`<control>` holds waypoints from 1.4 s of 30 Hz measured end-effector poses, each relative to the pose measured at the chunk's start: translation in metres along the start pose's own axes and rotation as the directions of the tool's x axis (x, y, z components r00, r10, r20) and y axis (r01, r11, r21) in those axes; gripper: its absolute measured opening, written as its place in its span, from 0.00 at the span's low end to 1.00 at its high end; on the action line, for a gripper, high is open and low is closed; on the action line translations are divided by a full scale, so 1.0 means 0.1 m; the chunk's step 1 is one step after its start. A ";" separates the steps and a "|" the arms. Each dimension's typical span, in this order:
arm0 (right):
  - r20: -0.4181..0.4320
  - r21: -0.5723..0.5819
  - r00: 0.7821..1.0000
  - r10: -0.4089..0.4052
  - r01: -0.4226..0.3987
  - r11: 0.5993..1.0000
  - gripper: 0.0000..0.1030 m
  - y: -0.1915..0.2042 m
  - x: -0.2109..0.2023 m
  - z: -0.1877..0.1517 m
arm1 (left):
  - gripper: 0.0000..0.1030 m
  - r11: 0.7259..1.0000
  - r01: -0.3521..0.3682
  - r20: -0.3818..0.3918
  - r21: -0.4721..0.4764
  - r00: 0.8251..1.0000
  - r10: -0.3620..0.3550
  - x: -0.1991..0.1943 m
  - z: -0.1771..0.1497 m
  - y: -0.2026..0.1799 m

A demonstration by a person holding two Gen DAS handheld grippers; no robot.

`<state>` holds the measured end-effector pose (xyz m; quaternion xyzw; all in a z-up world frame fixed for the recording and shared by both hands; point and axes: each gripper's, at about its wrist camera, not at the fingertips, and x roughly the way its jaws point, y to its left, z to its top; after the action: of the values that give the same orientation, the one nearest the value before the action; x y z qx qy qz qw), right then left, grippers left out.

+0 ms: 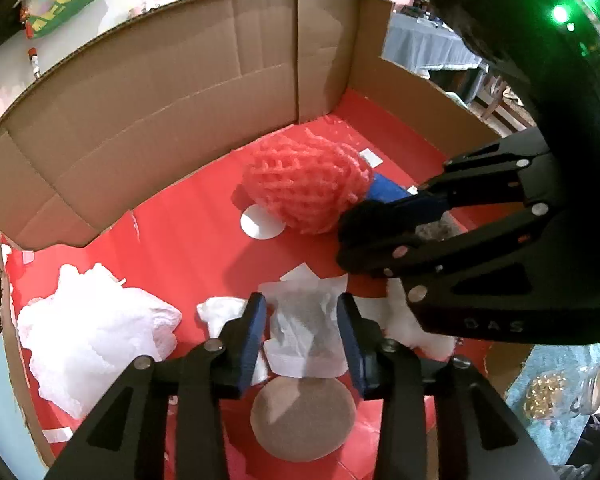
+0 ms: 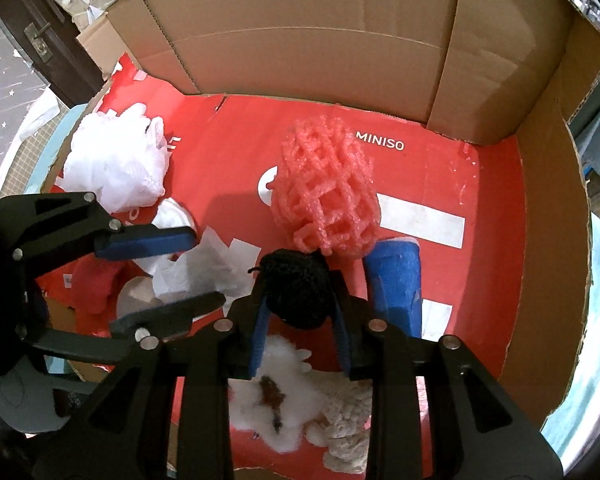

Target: Organize soft objects

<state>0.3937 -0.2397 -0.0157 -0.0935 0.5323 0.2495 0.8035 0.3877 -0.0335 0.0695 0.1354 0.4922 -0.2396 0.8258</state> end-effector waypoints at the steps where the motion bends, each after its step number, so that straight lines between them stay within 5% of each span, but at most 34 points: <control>1: 0.005 0.000 1.000 -0.004 0.004 1.000 0.27 0.01 -0.01 0.00 | 0.43 1.000 0.002 0.006 -0.003 1.000 -0.002 -0.02 -0.01 0.00; 8: 0.009 0.017 0.999 -0.032 0.032 0.999 0.29 0.01 -0.10 -0.05 | 0.62 0.999 -0.014 0.048 -0.037 0.999 0.016 -0.31 -0.15 0.03; 9: 0.010 0.019 0.999 -0.037 0.037 0.999 0.39 0.02 -0.11 -0.05 | 0.65 0.999 -0.015 0.057 -0.046 0.998 0.018 -0.36 -0.17 0.03; 10: 0.019 0.024 0.999 -0.050 0.049 0.999 0.64 0.03 -0.14 -0.06 | 0.67 0.998 -0.014 0.067 -0.057 0.998 0.018 -0.41 -0.19 0.04; 12: 0.056 0.024 0.996 -0.074 0.073 0.997 0.73 0.04 -0.21 -0.09 | 0.72 0.996 -0.012 0.093 -0.084 0.995 0.020 -0.53 -0.26 0.06; 24: 0.148 0.136 0.977 -0.155 0.135 0.982 0.73 0.03 -0.77 -0.41 | 0.97 0.957 -0.128 0.137 -0.261 0.976 0.168 -0.88 -0.48 0.07; 29: 0.162 0.193 0.968 -0.190 0.158 0.968 0.75 0.06 -0.83 -0.60 | 0.97 0.930 -0.184 0.126 -0.318 0.964 0.234 -0.88 -0.55 0.06; 42: 0.140 0.200 0.977 -0.163 0.134 0.971 0.75 0.20 -0.76 -0.89 | 1.00 0.889 -0.184 0.043 -0.419 0.974 0.222 -0.67 -0.74 0.04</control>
<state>0.2886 -0.2827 0.0177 -0.0368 0.4809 0.1433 0.8642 0.3077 0.0218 0.0931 -0.0019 0.4772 -0.0485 0.8775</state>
